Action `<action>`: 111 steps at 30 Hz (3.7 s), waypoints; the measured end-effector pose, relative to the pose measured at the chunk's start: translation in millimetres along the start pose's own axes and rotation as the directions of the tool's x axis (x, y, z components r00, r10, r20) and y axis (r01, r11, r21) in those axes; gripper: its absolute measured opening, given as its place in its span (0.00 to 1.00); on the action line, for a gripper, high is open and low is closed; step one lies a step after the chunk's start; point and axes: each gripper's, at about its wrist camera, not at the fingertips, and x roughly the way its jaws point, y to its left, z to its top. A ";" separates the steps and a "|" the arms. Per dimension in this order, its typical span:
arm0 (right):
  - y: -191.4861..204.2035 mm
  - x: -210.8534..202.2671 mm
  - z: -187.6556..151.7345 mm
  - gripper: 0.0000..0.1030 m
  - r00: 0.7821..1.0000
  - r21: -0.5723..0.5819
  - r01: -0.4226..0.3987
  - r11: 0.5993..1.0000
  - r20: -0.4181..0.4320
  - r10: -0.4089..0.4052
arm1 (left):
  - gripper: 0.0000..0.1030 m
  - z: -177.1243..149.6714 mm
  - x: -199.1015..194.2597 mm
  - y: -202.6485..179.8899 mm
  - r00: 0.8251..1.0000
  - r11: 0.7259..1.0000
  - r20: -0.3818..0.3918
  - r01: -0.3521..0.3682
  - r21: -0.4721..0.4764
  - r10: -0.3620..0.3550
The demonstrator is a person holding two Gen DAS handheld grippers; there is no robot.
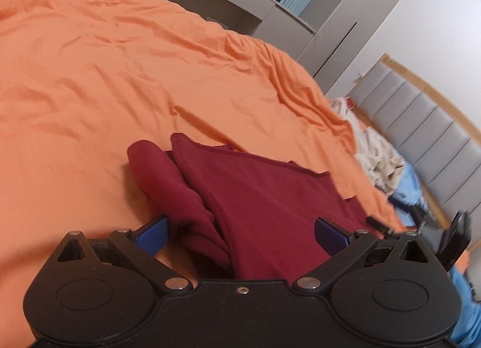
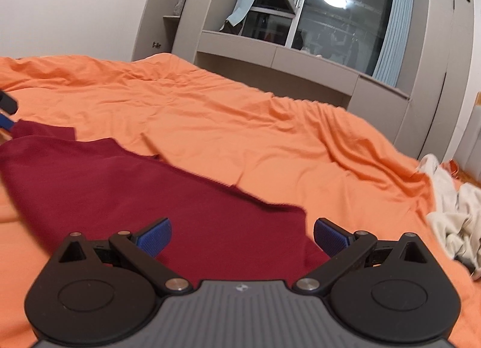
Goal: Fold small clothes
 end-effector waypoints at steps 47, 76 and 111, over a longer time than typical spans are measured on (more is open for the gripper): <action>14.0 2.4 -17.4 1.00 0.998 -0.009 0.007 1.000 -0.056 -0.007 | 0.98 -19.6 -13.3 -29.0 0.719 0.689 0.155 -0.694 0.208 0.678; 27.0 -4.3 -16.9 1.00 1.000 -0.043 0.025 0.999 -0.011 -0.026 | 0.99 -65.6 4.0 -60.9 1.000 0.997 -0.005 -0.022 -0.073 0.021; 73.7 11.7 -25.0 1.00 0.999 -0.079 0.009 0.997 -0.036 -0.012 | 0.99 -76.3 28.8 -66.4 0.933 0.950 0.204 -0.266 -0.160 0.296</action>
